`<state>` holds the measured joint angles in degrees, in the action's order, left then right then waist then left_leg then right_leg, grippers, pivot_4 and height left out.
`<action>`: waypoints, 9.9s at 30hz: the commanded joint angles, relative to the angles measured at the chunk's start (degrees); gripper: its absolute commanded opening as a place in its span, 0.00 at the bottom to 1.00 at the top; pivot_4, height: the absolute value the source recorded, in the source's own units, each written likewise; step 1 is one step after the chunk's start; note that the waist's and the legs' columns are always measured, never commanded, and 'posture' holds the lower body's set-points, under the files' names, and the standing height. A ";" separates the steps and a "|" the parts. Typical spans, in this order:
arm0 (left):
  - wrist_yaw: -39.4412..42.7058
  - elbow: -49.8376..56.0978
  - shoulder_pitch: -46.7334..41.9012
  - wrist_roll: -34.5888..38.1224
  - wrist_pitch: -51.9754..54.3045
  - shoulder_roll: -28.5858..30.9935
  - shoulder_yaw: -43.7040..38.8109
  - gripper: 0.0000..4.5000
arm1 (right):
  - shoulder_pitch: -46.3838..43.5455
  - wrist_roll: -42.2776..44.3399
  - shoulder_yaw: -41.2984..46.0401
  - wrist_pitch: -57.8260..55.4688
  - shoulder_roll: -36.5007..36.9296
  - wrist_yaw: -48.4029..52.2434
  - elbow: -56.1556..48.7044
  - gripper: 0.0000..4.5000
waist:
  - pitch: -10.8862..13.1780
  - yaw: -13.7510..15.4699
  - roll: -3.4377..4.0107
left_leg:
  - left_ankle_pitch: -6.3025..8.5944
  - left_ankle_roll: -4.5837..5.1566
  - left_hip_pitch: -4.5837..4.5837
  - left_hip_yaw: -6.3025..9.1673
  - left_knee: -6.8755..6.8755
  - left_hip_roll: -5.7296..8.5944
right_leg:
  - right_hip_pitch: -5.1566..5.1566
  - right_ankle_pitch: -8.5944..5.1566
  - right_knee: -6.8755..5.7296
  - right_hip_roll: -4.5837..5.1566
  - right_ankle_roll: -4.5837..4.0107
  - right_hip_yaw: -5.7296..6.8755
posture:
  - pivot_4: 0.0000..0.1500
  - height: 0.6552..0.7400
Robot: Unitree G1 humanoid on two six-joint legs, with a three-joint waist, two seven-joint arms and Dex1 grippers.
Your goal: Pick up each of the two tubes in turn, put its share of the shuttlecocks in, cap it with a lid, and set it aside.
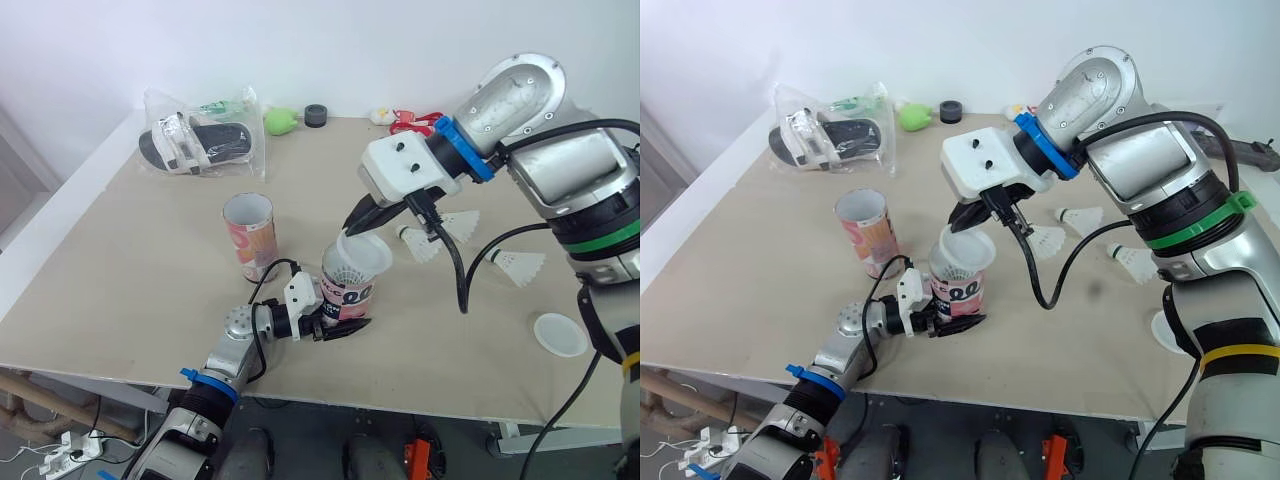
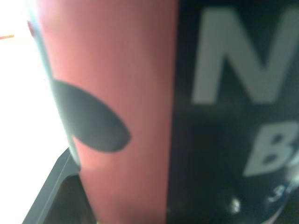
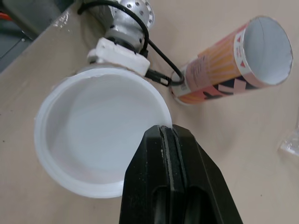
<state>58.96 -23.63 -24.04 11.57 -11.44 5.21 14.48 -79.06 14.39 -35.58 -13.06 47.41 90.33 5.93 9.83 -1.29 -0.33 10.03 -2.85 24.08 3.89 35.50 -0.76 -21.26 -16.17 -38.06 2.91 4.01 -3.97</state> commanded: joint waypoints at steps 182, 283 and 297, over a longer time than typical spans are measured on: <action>-1.08 38.96 15.35 18.35 27.37 22.52 -10.90 1.00 | 65.96 5.93 26.00 -2.25 -25.86 -41.51 -24.90 0.70 | 0.32 -1.25 -0.86 | 0.20 -0.18 -0.59 0.00 -1.08 -1.46 | -0.20 -0.47 -0.04 -1.51 -1.10 -0.11 | 1.00 1.00; -27.60 53.96 32.34 10.65 24.91 9.97 -13.78 1.00 | 66.25 34.67 39.97 -20.60 5.63 -43.07 -37.30 0.98 | 0.59 0.06 -1.26 | 0.38 -0.22 -0.28 -0.52 -0.58 -1.00 | -0.24 -0.41 0.13 -1.44 -0.62 -1.28 | 1.00 1.00; -34.48 42.19 28.95 3.26 16.59 8.64 -17.17 1.00 | 59.27 26.80 35.13 -19.69 -6.06 -42.99 -31.86 0.98 | 0.59 0.05 -1.26 | 0.36 -0.22 -0.16 -0.45 -0.23 -1.04 | -0.24 -0.32 0.09 -1.52 -0.37 -1.17 | 1.00 1.00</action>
<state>24.91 19.20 6.34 15.80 6.60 13.44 -2.45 -18.68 41.52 -1.35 -33.51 41.66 47.47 -25.14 10.41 -1.23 -1.59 10.39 -3.07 23.94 3.45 35.29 -1.80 -21.50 -16.47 -37.97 1.40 3.62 -5.13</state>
